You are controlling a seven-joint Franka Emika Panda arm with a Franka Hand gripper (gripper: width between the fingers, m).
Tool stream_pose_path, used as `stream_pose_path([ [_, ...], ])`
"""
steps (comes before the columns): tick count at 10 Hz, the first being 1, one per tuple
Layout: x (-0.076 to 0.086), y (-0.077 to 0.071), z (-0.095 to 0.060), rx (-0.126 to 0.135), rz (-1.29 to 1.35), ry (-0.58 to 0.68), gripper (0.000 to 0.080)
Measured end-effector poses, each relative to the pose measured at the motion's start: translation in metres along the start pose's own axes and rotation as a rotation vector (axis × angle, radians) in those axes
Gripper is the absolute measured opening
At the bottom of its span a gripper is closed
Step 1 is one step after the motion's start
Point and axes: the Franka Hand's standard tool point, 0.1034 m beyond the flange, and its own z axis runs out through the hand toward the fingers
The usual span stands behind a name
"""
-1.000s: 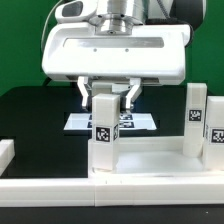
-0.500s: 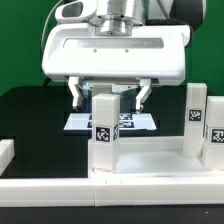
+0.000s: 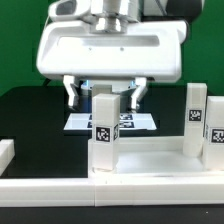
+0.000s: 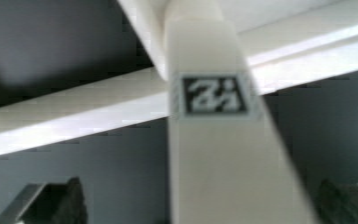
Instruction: Assemble desk
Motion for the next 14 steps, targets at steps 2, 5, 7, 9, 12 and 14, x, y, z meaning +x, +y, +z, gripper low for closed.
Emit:
stream_pose_path([
  [2,-0.007,0.002,0.006,0.001,0.015,-0.103,0.0648],
  [5,-0.002,-0.007,0.004,0.020,0.044,-0.384,0.0648],
  [7,-0.007,-0.008,0.009,0.014,0.042,-0.448,0.0648],
  [9,-0.006,-0.008,0.009,0.010,0.059,-0.444,0.0536],
  [12,-0.006,-0.008,0.010,-0.025,0.215,-0.444,0.0287],
  [14,-0.007,-0.008,0.010,-0.052,0.333,-0.443,0.0287],
])
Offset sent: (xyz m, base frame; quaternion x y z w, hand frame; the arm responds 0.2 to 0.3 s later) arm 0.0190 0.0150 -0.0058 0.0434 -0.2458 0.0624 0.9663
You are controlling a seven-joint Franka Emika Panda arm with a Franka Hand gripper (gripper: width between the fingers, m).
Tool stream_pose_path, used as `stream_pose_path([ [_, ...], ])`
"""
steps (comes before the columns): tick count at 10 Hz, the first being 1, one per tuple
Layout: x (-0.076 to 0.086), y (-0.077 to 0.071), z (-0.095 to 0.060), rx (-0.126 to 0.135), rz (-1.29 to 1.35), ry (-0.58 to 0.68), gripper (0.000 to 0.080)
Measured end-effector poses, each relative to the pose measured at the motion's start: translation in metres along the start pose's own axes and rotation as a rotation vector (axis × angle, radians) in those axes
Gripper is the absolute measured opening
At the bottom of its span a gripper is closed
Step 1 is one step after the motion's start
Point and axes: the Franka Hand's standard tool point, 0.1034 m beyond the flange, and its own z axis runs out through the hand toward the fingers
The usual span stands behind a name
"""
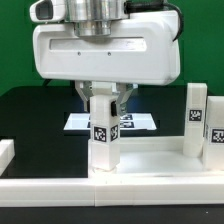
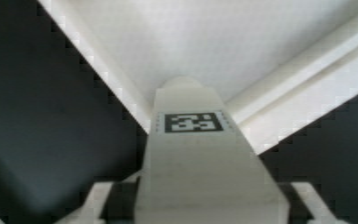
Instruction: Assemble desk
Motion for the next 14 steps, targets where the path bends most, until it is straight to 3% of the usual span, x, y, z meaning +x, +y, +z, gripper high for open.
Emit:
stream_pose_path([
  [2,0.0002,0.0001,0.0002,0.003,0.151,0.000,0.0287],
  [4,0.0004,-0.0027,0.0011,0.030,0.542,0.012,0.0287],
  [5,-0.0014,-0.0009,0.0015,0.068,0.724,0.024,0.0287],
  [6,-0.0026,0.0044,0.0020,0.128,0.892,0.028,0.0288],
  [7,-0.0025,0.0053,0.0020,0.139,0.913,0.023,0.0288],
  [9,-0.0030,0.0053,0.0029,0.137,0.912,0.021,0.0288],
  [11,-0.0050,0.0015,0.0025,0.098,0.643,0.000,0.0576],
  [12,-0.0046,-0.0026,0.0038,0.091,0.487,-0.010,0.0576],
  [13,-0.0090,-0.0046,0.0062,0.079,0.322,-0.045,0.0636],
  [14,-0.0067,-0.0042,0.0059,0.082,0.317,-0.034,0.0646],
])
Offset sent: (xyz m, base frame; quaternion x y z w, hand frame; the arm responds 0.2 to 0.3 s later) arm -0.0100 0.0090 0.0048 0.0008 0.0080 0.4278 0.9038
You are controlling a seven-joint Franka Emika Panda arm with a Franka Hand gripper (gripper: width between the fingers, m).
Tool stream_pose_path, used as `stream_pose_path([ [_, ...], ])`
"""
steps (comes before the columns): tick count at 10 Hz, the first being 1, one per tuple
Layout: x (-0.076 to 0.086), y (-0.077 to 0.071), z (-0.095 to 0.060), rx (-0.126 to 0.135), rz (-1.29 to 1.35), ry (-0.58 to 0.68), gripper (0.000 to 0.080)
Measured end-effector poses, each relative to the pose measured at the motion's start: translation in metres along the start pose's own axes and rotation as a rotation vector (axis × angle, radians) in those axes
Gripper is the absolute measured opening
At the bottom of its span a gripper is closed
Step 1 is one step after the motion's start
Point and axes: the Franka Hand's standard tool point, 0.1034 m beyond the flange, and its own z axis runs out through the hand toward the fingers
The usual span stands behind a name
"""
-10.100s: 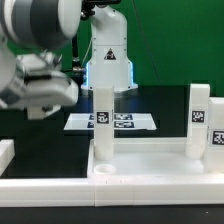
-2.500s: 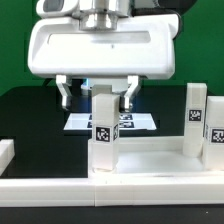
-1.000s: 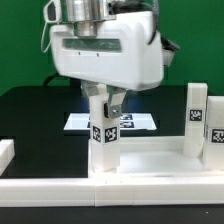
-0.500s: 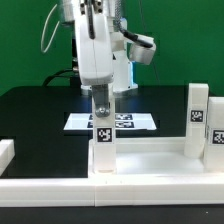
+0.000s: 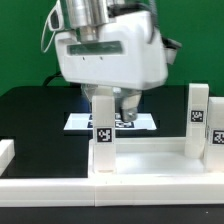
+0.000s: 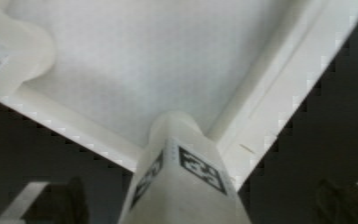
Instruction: Assemble desk
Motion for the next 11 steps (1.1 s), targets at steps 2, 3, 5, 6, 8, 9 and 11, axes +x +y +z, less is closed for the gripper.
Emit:
stream_pose_path([
  [2,0.0005,0.0005,0.0002,-0.002,-0.140,0.001,0.0646],
  [3,0.0007,0.0007,0.0002,-0.002,-0.206,0.001,0.0648],
  [5,0.0002,0.0028,0.0015,-0.037,-0.569,-0.028,0.0648],
  [6,-0.0008,0.0011,0.0047,-0.045,-0.692,-0.055,0.0648],
  [8,0.0006,0.0010,0.0050,-0.045,-0.611,-0.046,0.0539],
  [9,0.0008,0.0012,0.0051,-0.045,-0.599,-0.046,0.0404],
  [11,0.0029,0.0045,0.0057,-0.056,-0.434,-0.040,0.0298],
])
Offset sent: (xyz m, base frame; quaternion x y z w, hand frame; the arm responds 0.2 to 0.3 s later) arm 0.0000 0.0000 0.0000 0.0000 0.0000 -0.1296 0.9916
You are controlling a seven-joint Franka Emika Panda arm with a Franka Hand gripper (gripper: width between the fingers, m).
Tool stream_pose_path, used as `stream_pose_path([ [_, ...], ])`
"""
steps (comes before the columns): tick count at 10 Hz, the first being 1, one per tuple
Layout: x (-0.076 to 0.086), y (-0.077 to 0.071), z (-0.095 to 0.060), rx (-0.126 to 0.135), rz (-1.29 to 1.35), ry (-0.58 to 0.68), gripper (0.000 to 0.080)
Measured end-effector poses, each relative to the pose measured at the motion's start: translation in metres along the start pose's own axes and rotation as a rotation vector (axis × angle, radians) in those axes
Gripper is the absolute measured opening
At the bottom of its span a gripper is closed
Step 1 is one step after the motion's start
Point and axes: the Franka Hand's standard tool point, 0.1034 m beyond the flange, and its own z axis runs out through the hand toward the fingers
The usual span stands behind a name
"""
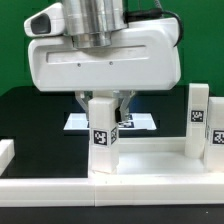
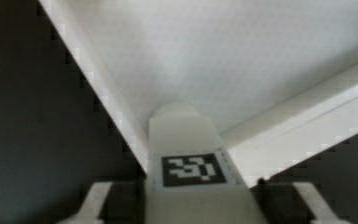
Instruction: Assemble desk
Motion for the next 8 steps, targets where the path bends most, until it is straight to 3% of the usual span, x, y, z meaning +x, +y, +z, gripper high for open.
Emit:
stream_pose_path([
  [3,0.000,-0.004,0.000,0.003,0.464,0.003,0.0293],
  [5,0.002,-0.012,0.002,0.043,0.944,0.016,0.0293],
  [6,0.002,-0.013,0.002,0.056,1.039,0.011,0.0293],
  [8,0.002,-0.015,0.002,0.057,1.054,0.013,0.0293],
])
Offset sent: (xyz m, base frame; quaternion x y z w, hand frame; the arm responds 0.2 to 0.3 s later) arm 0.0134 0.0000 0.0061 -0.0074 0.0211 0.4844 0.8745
